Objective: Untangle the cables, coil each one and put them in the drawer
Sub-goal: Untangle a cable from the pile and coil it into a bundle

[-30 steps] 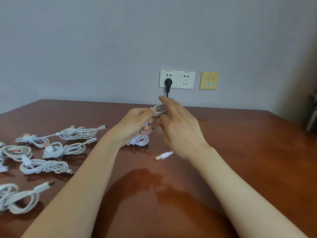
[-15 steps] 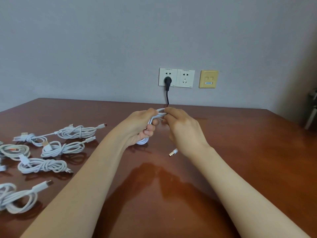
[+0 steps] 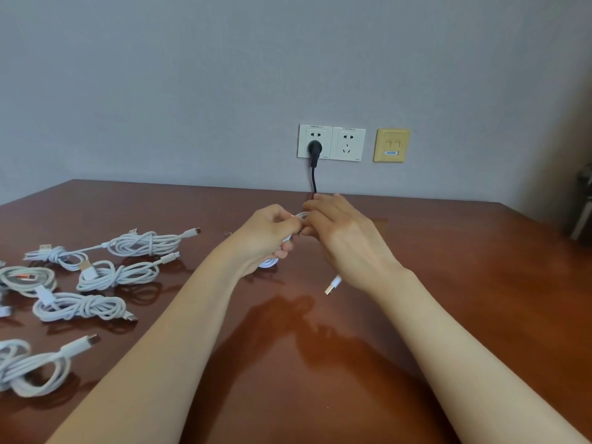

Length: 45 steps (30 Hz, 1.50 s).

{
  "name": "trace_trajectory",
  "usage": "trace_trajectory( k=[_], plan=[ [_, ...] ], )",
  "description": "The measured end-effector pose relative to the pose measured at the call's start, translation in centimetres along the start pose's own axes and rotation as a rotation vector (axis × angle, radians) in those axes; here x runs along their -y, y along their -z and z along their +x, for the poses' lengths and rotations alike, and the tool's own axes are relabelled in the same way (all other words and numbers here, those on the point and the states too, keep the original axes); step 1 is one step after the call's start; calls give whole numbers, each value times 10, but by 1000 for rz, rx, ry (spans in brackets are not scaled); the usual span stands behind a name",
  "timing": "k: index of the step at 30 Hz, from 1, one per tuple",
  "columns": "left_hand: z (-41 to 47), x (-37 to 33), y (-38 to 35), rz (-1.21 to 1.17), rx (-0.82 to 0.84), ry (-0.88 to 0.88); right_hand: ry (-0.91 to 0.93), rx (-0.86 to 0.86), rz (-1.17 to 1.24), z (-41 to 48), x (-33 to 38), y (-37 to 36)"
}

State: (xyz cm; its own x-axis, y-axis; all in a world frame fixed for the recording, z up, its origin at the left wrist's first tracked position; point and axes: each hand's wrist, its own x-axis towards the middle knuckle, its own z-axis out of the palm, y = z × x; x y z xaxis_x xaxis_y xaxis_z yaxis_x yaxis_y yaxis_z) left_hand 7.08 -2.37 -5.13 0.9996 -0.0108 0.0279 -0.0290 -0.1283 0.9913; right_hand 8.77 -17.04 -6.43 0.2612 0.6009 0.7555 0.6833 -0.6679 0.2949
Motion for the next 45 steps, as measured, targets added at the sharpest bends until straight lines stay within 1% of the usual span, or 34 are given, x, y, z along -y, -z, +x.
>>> trace_trajectory(
  k=[3,4,6,7,10,12,16,20,24,28,31,33,35,38,39,42,43,45],
  plan=[
    [0,3,3,115,72,-37,-130,258,97,-4,-2,3],
    [0,4,4,147,97,-47,-148,331,123,-5,-2,4],
    [0,6,6,223,148,-52,-182,403,218,-7,-1,7],
    [0,7,7,258,177,-46,-232,425,306,-6,0,10],
    [-2,7,10,254,256,-29,-415,388,576,-3,-5,17],
    [-4,5,10,273,309,-22,-502,366,695,-2,-9,21],
    [-8,4,10,355,427,-16,-574,422,857,1,-9,25],
    [-11,2,8,321,476,-77,-649,401,1018,-2,-14,24],
    [-12,3,5,339,476,-116,-744,412,1053,-4,-20,23],
    [-15,2,-1,355,489,-108,-823,484,1065,-5,-25,27],
    [-16,0,-7,336,507,-120,-871,441,1076,-6,-28,30],
    [-16,-1,-8,337,499,-118,-886,445,1071,-7,-29,28],
    [-16,-1,-8,279,498,-108,-912,479,1144,-8,-28,27],
    [-18,-3,-12,145,521,-100,-924,564,1385,-13,-31,30],
    [-18,-4,-13,98,524,-104,-919,595,1429,-16,-32,31],
    [-19,-6,-12,-31,514,-143,-919,699,1393,-24,-37,28],
    [-19,-7,-10,-48,496,-155,-919,709,1380,-26,-37,25],
    [-15,-4,-6,-58,419,-162,-930,675,1339,-23,-32,18]
  ],
)
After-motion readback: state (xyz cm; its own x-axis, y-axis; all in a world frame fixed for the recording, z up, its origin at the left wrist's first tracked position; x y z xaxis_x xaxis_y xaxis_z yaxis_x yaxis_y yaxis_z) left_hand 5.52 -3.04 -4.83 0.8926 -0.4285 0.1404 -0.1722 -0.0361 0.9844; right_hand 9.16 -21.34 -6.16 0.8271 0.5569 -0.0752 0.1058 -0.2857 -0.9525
